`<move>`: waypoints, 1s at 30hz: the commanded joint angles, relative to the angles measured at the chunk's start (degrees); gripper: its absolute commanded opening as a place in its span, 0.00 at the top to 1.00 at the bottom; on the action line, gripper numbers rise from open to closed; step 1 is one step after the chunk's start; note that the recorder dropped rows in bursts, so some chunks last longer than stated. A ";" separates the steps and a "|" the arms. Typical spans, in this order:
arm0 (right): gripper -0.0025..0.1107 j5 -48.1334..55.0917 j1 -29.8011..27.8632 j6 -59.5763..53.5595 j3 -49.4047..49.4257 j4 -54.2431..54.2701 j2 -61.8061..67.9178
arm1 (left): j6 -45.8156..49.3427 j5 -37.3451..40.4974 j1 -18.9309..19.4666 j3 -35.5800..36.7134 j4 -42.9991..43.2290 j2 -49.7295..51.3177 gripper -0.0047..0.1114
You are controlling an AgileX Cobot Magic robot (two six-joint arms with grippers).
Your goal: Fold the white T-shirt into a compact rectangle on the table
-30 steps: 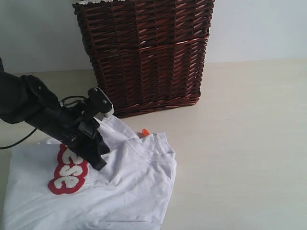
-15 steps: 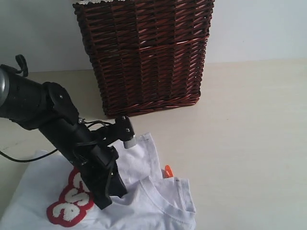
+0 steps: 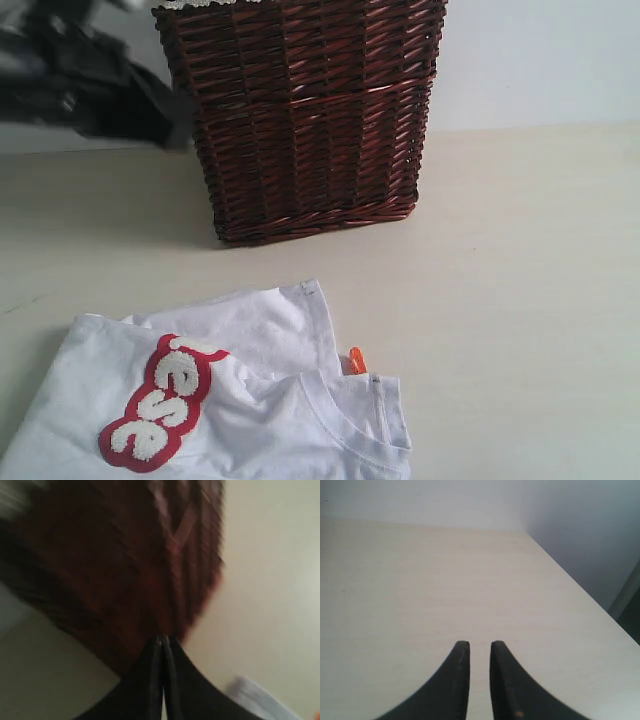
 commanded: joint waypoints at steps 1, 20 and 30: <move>0.83 -0.69 -0.20 0.01 0.31 -0.03 -0.40 | -0.93 -10.28 6.66 4.62 -1.33 -15.99 0.96; 0.83 -0.69 -0.20 0.01 0.31 -0.03 -0.40 | -0.60 -4.13 13.99 51.54 -8.80 -74.31 0.96; 0.83 -0.69 -0.20 0.01 0.31 -0.03 -0.40 | -6.28 -3.63 20.03 59.36 -16.33 -81.21 0.96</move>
